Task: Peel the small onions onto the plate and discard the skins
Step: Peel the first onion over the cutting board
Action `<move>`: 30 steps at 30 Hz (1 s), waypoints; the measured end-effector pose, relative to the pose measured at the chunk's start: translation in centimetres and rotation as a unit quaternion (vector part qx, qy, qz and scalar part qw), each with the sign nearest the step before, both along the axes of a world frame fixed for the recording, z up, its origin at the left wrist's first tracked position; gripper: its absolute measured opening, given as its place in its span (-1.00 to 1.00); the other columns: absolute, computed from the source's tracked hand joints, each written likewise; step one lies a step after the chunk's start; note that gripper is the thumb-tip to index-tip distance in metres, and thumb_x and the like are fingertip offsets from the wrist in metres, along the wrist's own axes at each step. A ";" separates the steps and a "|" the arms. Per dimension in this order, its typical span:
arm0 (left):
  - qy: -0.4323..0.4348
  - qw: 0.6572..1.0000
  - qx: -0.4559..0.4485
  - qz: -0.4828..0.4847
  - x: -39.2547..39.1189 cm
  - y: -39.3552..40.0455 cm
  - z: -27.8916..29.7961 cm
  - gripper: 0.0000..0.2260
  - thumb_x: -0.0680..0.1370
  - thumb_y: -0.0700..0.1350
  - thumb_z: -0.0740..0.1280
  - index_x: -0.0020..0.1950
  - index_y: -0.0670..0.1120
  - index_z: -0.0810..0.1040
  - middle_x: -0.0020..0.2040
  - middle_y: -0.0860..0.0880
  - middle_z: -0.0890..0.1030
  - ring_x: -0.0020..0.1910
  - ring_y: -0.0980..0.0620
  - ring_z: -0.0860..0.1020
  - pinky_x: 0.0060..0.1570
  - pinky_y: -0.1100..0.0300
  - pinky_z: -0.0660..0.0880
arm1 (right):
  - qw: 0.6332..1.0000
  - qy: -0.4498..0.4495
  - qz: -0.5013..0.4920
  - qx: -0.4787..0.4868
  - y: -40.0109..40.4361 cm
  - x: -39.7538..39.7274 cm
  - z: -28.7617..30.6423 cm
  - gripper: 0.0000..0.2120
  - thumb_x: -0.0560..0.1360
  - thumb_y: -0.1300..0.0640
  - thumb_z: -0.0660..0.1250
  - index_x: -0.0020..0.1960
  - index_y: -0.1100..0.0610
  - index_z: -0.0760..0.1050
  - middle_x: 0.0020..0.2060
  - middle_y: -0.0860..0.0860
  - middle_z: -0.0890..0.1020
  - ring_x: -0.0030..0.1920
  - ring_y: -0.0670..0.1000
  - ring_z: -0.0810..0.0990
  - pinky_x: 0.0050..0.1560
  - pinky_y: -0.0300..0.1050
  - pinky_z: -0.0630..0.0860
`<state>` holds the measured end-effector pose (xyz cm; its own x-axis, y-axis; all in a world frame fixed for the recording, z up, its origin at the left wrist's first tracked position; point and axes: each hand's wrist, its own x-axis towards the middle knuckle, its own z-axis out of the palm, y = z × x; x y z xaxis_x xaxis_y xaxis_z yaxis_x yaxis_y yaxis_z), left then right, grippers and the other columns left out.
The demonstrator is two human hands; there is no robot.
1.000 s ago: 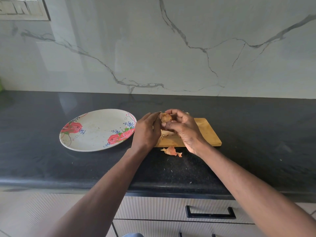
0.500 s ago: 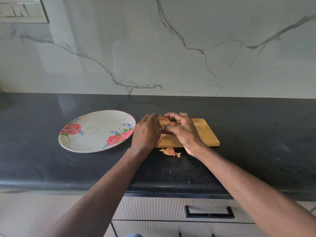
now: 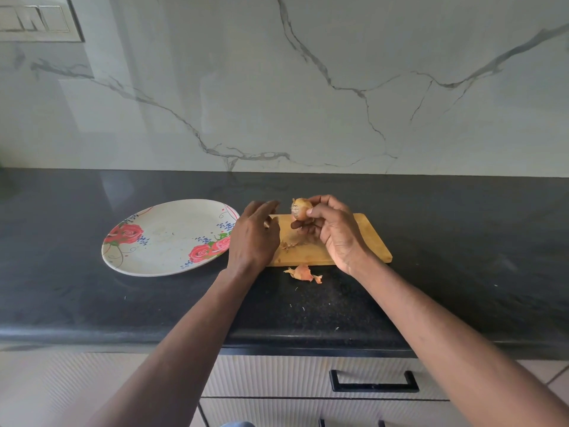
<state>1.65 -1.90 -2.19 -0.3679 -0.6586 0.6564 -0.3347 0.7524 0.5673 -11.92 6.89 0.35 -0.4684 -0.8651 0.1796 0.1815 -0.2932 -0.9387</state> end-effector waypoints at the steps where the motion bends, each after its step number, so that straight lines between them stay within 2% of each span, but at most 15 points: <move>1: -0.002 1.000 0.008 -0.001 0.1 0.0 0.0 -0.72 0.57 -0.29 0.30 0.23 -0.11 0.67 0.22 -0.04 0.58 -0.03 0.03 0.55 0.00 0.12 0.54 | 1.000 0.006 -0.007 0.003 0.0 0.0 0.0 -0.80 0.50 0.36 0.28 0.11 0.26 0.48 -0.14 0.25 0.68 -0.21 0.18 0.65 -0.33 -0.12 0.54; 4: 0.004 1.000 0.026 0.005 0.4 0.1 0.3 -0.77 0.53 -0.17 0.28 -0.05 -0.18 0.73 0.11 -0.05 0.61 -0.04 0.02 0.56 -0.04 0.10 0.55 | 0.999 0.029 -0.024 0.020 0.1 -0.2 -0.1 -0.85 0.53 0.27 0.26 0.02 0.18 0.59 -0.14 0.19 0.67 -0.24 0.07 0.64 -0.34 -0.14 0.46; 6: 0.015 0.999 0.048 0.009 0.5 0.2 0.4 -0.63 0.53 0.00 0.21 -0.21 -0.22 0.67 -0.08 -0.07 0.63 -0.16 -0.04 0.56 -0.15 0.04 0.52 | 0.999 0.031 -0.018 0.034 0.1 -0.3 -0.2 -0.82 0.56 0.20 0.25 0.00 0.15 0.64 -0.16 0.16 0.67 -0.27 0.03 0.63 -0.36 -0.14 0.45; 8: 0.030 0.997 0.069 0.006 0.5 0.3 0.4 -0.51 0.57 0.16 0.16 -0.27 -0.20 0.61 -0.19 -0.06 0.60 -0.21 -0.04 0.55 -0.19 0.01 0.48 | 0.999 0.027 -0.001 0.041 0.1 -0.4 -0.2 -0.81 0.57 0.17 0.24 0.01 0.19 0.62 -0.20 0.15 0.66 -0.32 0.02 0.60 -0.39 -0.15 0.42; 9: 0.044 0.995 0.087 -0.011 0.6 0.2 0.5 -0.54 0.57 0.18 0.18 -0.20 -0.16 0.63 -0.17 -0.03 0.61 -0.17 -0.02 0.57 -0.15 0.00 0.51 | 0.999 0.023 0.008 0.045 0.1 -0.4 -0.1 -0.83 0.58 0.17 0.24 0.02 0.21 0.59 -0.23 0.15 0.65 -0.35 0.02 0.59 -0.39 -0.15 0.40; 11: 0.083 0.982 0.143 -0.092 0.6 0.0 0.6 -0.72 0.55 0.11 0.31 0.07 -0.04 0.67 0.01 0.06 0.67 -0.01 0.08 0.62 -0.01 0.05 0.57 | 0.999 0.003 0.019 0.050 0.1 -0.3 0.0 -0.87 0.60 0.18 0.24 0.00 0.22 0.52 -0.27 0.13 0.64 -0.38 0.02 0.57 -0.40 -0.15 0.38; 13: 0.089 0.960 0.186 -0.188 0.5 -0.2 0.8 -0.69 0.51 0.00 0.44 0.24 0.04 0.62 0.12 0.06 0.68 0.10 0.12 0.64 0.09 0.13 0.58 | 0.999 -0.004 0.019 0.046 0.0 -0.5 0.0 -0.88 0.60 0.20 0.24 -0.06 0.19 0.52 -0.29 0.13 0.63 -0.37 0.01 0.56 -0.36 -0.15 0.40; 15: 0.081 0.944 0.213 -0.241 0.3 -0.2 0.7 -0.65 0.48 -0.11 0.52 0.26 0.01 0.61 0.11 0.00 0.71 0.11 0.05 0.67 0.15 0.07 0.59 | 0.999 0.005 0.019 0.040 -0.2 -0.6 -0.2 -0.87 0.59 0.23 0.25 -0.07 0.20 0.55 -0.24 0.21 0.61 -0.34 0.03 0.55 -0.32 -0.13 0.42; 18: 0.096 0.931 0.240 -0.257 0.2 -0.2 0.4 -0.62 0.44 -0.22 0.55 0.24 -0.16 0.61 0.10 -0.11 0.71 0.09 -0.07 0.69 0.19 -0.08 0.59 | 0.999 0.025 0.019 0.034 -0.3 -0.7 -0.5 -0.87 0.59 0.27 0.29 0.01 0.23 0.62 -0.16 0.26 0.65 -0.29 0.08 0.63 -0.33 -0.14 0.51; 22: 0.093 0.948 0.230 -0.201 0.3 -0.1 0.4 -0.53 0.42 -0.23 0.58 0.29 -0.15 0.52 0.14 -0.11 0.68 -0.07 -0.05 0.72 0.04 -0.06 0.65 | 0.986 0.153 -0.049 0.033 -0.4 -0.5 -1.0 -0.92 0.52 0.18 0.46 -0.01 0.15 0.66 -0.19 0.10 0.73 -0.23 0.09 0.71 -0.25 -0.06 0.64; 24: 0.064 0.965 0.189 -0.169 0.2 0.0 0.5 -0.48 0.46 -0.22 0.55 0.38 -0.09 0.51 0.14 -0.05 0.67 -0.11 0.06 0.71 -0.02 0.08 0.65 | 0.950 0.289 -0.114 0.021 -0.7 -0.3 -1.5 -0.83 0.48 0.11 0.52 0.03 0.14 0.68 -0.17 0.03 0.73 -0.20 0.03 0.72 -0.19 -0.01 0.67; 26: 0.042 0.975 0.159 -0.147 0.2 0.1 0.6 -0.52 0.47 -0.17 0.55 0.38 -0.09 0.56 0.12 -0.04 0.67 -0.15 0.13 0.69 -0.07 0.20 0.63 | 0.901 0.397 -0.173 -0.029 -0.9 -0.1 -2.1 -0.79 0.48 0.11 0.52 0.08 0.17 0.69 -0.09 0.00 0.71 -0.12 0.00 0.69 -0.14 0.02 0.66; 30: 0.070 0.969 0.184 -0.148 0.2 0.5 1.0 -0.60 0.45 -0.17 0.57 0.25 -0.14 0.60 -0.05 -0.07 0.71 -0.24 0.04 0.70 -0.10 0.03 0.66 | 0.853 0.461 -0.216 -0.115 -1.1 -0.2 -2.8 -0.82 0.50 0.24 0.47 0.09 0.27 0.69 -0.06 0.07 0.66 -0.06 -0.03 0.61 -0.11 0.00 0.63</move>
